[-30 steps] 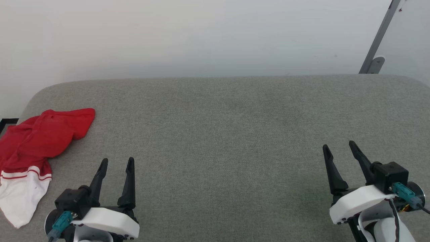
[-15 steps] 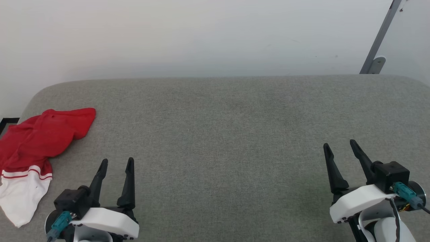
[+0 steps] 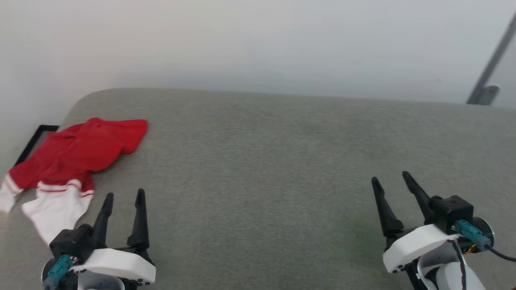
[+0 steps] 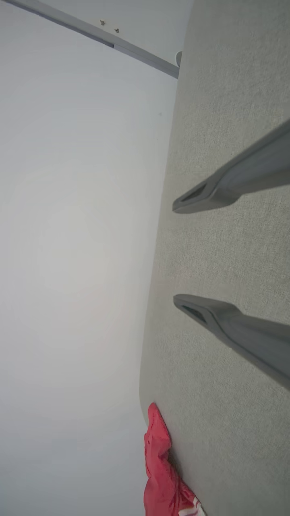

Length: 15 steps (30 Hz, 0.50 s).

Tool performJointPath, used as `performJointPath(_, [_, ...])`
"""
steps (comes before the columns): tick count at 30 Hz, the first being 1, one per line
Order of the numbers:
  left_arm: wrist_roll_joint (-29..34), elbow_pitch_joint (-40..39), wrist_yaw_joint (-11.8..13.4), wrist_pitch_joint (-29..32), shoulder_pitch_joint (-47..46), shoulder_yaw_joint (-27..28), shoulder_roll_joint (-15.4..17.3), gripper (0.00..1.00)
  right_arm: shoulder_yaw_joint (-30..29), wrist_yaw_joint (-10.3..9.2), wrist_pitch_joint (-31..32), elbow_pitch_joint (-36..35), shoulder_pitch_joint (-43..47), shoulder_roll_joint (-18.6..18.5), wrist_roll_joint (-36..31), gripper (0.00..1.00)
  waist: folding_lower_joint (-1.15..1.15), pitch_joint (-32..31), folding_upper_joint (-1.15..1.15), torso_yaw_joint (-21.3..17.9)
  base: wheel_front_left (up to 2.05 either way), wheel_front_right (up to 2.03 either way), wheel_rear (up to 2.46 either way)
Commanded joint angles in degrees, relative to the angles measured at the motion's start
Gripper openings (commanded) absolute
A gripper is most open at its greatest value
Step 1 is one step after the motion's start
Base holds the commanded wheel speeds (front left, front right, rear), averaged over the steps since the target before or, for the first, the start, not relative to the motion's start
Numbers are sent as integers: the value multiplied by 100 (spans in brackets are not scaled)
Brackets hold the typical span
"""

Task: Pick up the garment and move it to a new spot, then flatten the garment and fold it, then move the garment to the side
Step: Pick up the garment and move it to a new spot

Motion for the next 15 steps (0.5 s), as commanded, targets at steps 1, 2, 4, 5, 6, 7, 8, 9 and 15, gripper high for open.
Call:
performJointPath(1, [35, -2, 61, -41, 53, 49, -12, 100, 54, 28, -12, 12, -47, 2, 53, 100, 0, -44, 0, 207, 0, 0, 0])
performJointPath(2, [42, -6, 76, -41, 67, 67, -22, 100, 88, 28, -14, 23, -52, -9, 53, 100, 0, -59, 0, 287, 0, 0, 0])
performJointPath(4, [31, -1, 106, -40, 80, 127, -20, 100, 169, 28, -23, 51, -69, -12, 78, 100, 0, -84, 0, 434, 0, 0, 0])
performJointPath(5, [24, 0, 112, -40, 108, 147, -25, 100, 201, 28, -26, 64, -83, -12, 83, 100, 0, -98, 0, 504, 0, 0, 0])
performJointPath(6, [41, -7, 126, -40, 142, 155, -27, 100, 226, 28, -27, 75, -95, -11, 93, 100, 0, -112, 0, 576, 0, 0, 0])
performJointPath(7, [65, -10, 137, -40, 163, 163, -16, 100, 250, 28, -31, 86, -99, -10, 107, 100, 0, -126, 0, 655, 0, 0, 0])
performJointPath(8, [70, -7, 142, -41, 163, 180, -4, 100, 284, 28, -34, 97, -104, -13, 108, 100, 0, -140, 0, 726, 0, 0, 0])
performJointPath(9, [68, 2, 150, -41, 159, 206, 15, 100, 338, 27, -35, 115, -111, -1, 129, 100, 0, -162, 0, 865, 0, 0, 0])
performJointPath(15, [59, 32, 156, -38, 237, 245, 59, 100, 470, 16, -52, 167, -136, 5, 182, 100, 0, -235, 0, 1256, 0, 0, 0])
